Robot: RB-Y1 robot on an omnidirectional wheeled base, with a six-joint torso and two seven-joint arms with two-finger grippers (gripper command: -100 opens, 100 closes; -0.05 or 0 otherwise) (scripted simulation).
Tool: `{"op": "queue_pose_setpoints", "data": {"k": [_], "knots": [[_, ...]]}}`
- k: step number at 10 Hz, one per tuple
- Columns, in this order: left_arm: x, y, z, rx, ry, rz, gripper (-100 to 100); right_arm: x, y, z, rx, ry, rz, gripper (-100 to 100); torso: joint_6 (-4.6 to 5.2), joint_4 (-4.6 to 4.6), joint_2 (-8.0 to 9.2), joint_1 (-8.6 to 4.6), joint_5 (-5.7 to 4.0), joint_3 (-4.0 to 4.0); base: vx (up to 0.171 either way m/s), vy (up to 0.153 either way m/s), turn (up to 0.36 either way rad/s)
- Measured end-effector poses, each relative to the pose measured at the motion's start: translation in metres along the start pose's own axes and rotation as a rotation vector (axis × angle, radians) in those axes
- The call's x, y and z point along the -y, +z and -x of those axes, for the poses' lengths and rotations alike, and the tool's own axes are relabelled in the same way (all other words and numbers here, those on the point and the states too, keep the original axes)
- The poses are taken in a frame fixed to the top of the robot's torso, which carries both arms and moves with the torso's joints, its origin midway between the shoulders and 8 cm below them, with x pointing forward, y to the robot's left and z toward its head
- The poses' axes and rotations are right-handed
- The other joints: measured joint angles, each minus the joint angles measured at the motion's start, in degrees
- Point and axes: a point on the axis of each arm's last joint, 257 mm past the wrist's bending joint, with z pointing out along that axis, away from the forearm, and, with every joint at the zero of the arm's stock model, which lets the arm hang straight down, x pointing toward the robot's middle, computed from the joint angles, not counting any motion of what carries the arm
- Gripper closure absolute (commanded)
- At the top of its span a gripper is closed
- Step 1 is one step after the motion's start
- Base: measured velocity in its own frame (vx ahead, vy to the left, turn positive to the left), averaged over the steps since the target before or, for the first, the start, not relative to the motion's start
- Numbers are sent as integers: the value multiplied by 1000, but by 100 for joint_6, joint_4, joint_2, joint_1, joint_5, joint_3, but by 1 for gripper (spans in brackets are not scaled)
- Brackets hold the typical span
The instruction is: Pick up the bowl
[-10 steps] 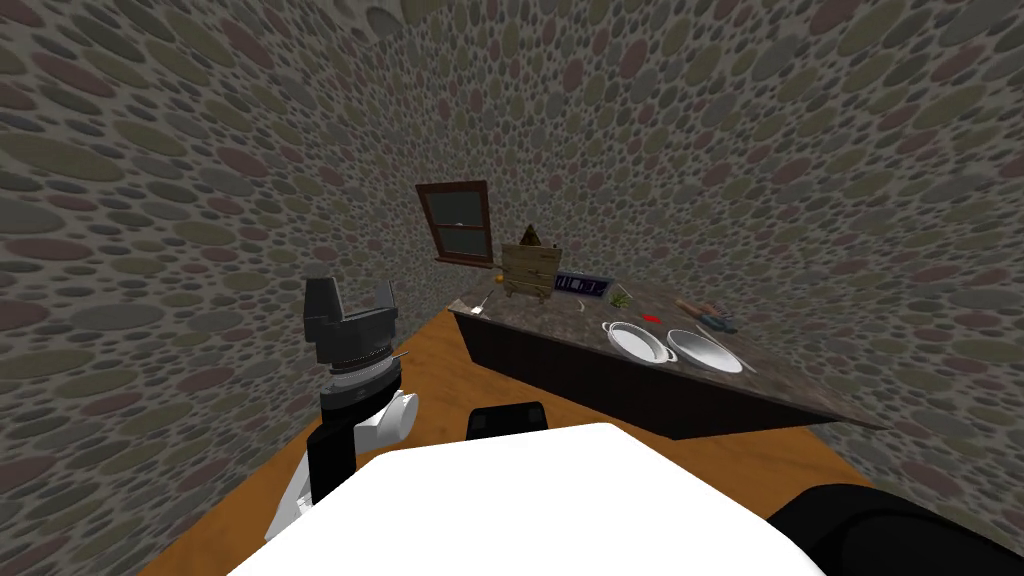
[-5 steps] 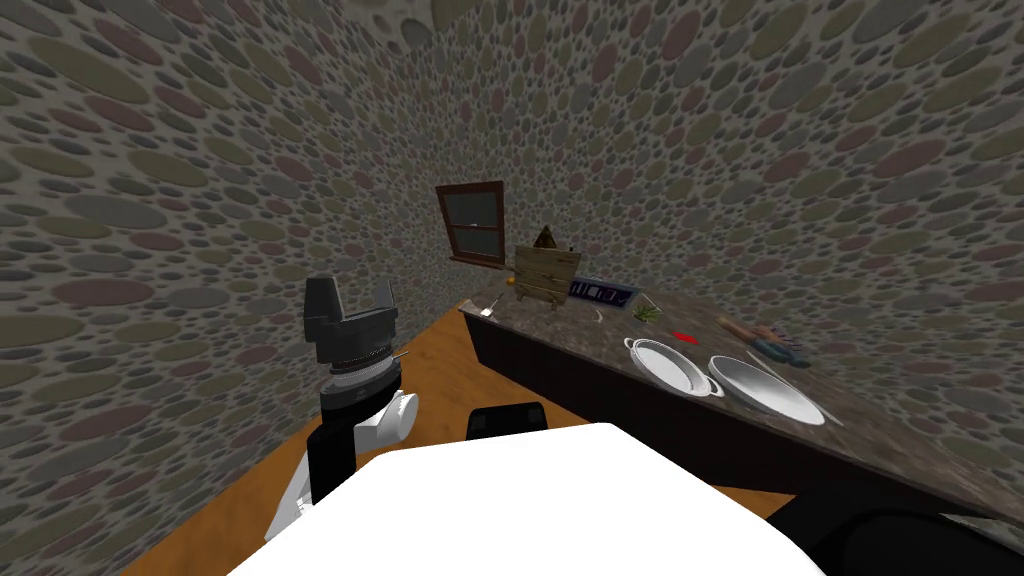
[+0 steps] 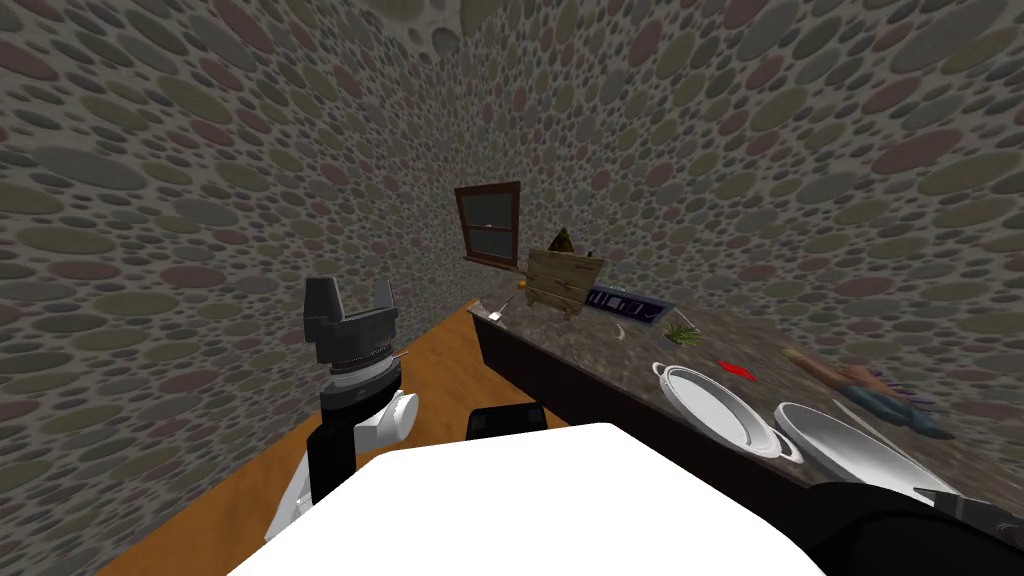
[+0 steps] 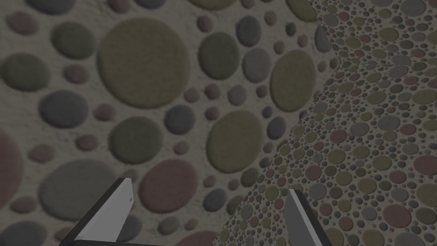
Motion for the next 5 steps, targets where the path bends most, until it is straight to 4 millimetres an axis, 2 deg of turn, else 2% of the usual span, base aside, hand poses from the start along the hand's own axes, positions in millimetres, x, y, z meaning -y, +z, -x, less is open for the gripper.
{"op": "queue_pose_setpoints", "data": {"k": [1,2,3,5], "knots": [[0,0,0,0,0,0,0,-3,1,3,5,-1,6,-100,9,1,7,0,-1,3,37,-22,12],[0,0,0,0,0,0,0,-3,1,4,5,-2,6,0,12,6,30,11,1,16,9,-5,2],[0,0,0,0,0,0,0,-3,1,4,6,-2,6,-100,13,10,45,18,3,26,-210,-67,321],[0,0,0,0,0,0,0,-18,2,-11,-23,56,33,-100,7,32,134,-8,-2,78,-257,-87,456]]}}
